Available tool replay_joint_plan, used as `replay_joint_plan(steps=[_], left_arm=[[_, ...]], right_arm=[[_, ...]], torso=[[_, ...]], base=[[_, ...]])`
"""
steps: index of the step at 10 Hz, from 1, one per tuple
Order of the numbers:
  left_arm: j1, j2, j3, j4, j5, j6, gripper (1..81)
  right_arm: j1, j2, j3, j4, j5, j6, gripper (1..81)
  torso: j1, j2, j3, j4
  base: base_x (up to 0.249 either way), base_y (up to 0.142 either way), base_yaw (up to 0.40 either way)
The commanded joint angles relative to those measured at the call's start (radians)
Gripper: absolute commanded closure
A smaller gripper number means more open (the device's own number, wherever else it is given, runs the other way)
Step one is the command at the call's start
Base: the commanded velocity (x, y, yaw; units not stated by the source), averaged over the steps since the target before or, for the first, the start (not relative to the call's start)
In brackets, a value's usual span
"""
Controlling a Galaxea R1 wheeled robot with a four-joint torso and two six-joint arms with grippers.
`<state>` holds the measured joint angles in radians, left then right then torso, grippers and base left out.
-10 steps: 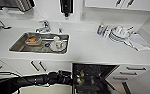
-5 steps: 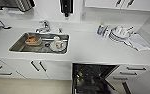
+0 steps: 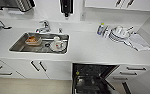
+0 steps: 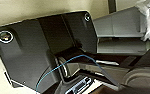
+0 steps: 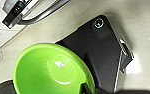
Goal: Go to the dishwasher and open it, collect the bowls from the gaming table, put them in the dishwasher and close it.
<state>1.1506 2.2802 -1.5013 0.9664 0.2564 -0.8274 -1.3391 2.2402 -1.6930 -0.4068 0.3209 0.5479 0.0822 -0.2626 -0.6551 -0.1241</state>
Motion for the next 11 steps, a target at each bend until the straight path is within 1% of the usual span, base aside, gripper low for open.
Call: replay_joint_plan(steps=[1,2,3,5,7,9,11], left_arm=[[0.209,0.180,-0.411,0.101,-0.389,0.014,1.0],[0.244,0.206,-0.491,0.103,-0.451,0.013,1.0],[0.276,0.239,-0.580,0.103,-0.504,0.011,1.0],[0.326,0.299,-0.709,0.104,-0.562,0.013,1.0],[0.384,0.393,-0.844,0.100,-0.568,0.017,1.0],[0.427,0.496,-0.990,0.104,-0.571,0.019,1.0],[0.450,0.546,-1.079,0.112,-0.571,0.019,1.0]], right_arm=[[0.172,-0.173,0.199,0.026,-0.040,0.021,81.1],[0.218,-0.182,0.222,0.042,-0.051,0.021,81.1],[0.268,-0.184,0.239,0.058,-0.092,0.021,81.1],[0.358,-0.164,0.245,0.088,-0.138,0.021,81.1],[0.424,-0.141,0.230,0.140,-0.148,0.021,81.1],[0.514,-0.114,0.225,0.194,-0.155,0.021,81.1],[0.623,-0.072,0.205,0.232,-0.241,0.021,81.1]], torso=[[0.000,0.000,0.000,0.000],[0.000,0.000,0.000,0.000],[0.000,0.000,0.000,0.000],[0.000,0.000,0.000,0.000],[0.000,0.000,0.000,0.000],[0.000,0.000,0.000,0.000],[0.000,0.000,0.000,0.000]], base=[[0.000,0.000,0.000],[0.000,0.000,0.000],[0.000,0.000,0.000],[0.000,0.000,0.000],[0.000,0.000,0.000],[0.000,0.000,0.000],[0.000,0.000,0.000]])
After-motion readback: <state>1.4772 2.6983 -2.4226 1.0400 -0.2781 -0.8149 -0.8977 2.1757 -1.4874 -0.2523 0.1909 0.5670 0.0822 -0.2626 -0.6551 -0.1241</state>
